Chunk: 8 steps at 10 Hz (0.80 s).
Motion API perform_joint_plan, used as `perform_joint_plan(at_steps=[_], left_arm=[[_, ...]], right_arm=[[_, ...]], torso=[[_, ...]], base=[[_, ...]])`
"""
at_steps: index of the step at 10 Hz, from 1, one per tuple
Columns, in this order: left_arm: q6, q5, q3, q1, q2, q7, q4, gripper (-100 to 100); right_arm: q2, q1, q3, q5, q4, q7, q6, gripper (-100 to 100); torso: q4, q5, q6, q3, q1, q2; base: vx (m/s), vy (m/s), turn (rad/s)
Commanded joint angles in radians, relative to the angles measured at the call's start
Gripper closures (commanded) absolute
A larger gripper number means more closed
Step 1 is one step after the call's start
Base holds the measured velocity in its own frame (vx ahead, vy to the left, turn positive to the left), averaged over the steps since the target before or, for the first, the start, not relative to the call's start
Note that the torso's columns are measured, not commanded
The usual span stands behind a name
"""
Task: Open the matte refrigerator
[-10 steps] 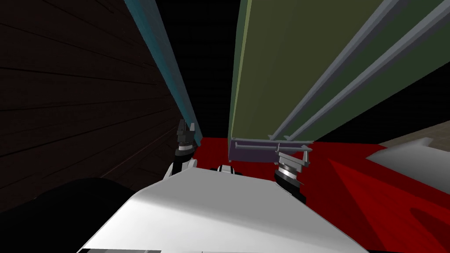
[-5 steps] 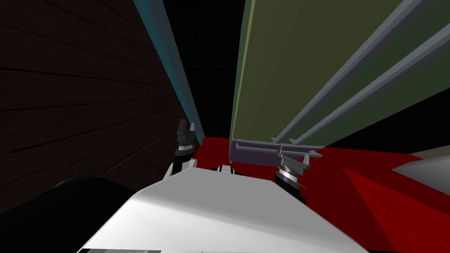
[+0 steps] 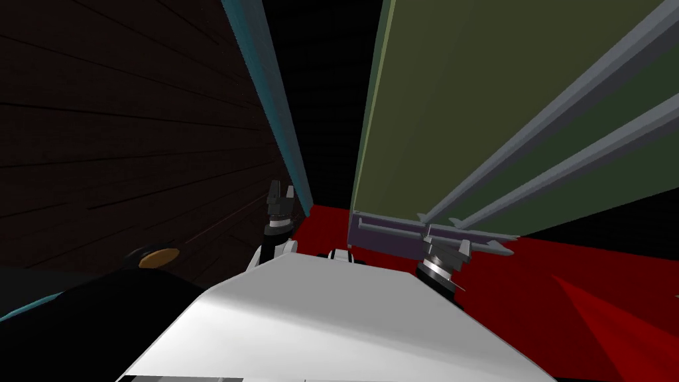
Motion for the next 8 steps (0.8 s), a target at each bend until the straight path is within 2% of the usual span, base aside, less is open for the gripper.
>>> perform_joint_plan(at_steps=[1,2,3,4,5,6,8], left_arm=[[0.0,0.0,0.0,0.0,0.0,0.0,0.0,0],[0.0,0.0,0.0,0.0,0.0,0.0,0.0,0],[0.0,0.0,0.0,0.0,0.0,0.0,0.0,0],[0.0,0.0,0.0,0.0,0.0,0.0,0.0,0],[0.0,0.0,0.0,0.0,0.0,0.0,0.0,0],[0.0,0.0,0.0,0.0,0.0,0.0,0.0,0],[0.0,0.0,0.0,0.0,0.0,0.0,0.0,0]], right_arm=[[0.0,0.001,-0.007,-0.028,0.04,-0.07,-0.033,-100],[0.0,0.001,-0.007,-0.028,0.04,-0.096,-0.033,-100],[0.0,0.001,-0.007,-0.028,0.04,-0.103,-0.033,-100],[0.002,0.003,-0.012,-0.052,0.071,-0.144,-0.058,-100],[0.002,0.003,-0.012,-0.052,0.071,-0.17,-0.058,-100],[0.004,0.005,-0.017,-0.075,0.102,-0.198,-0.082,-100],[0.004,0.005,-0.017,-0.075,0.102,-0.241,-0.082,-100]], torso=[[0.0,0.0,0.0,0.0,0.001,0.001],[0.0,0.0,-0.002,0.0,0.0,0.0],[0.0,0.0,0.0,0.0,0.0,0.0],[0.0,0.0,0.0,0.0,0.001,0.0],[0.0,0.0,-0.001,0.0,0.001,0.0],[0.0,0.0,0.0,0.0,0.0,0.0],[0.0,0.0,0.0,0.0,0.0,0.0]], base=[[0.003,-0.043,0.345],[0.011,-0.055,0.17],[0.011,-0.029,-0.058],[0.008,-0.039,0.273],[0.008,-0.054,0.195],[0.02,-0.072,0.302],[0.011,-0.048,0.041]])
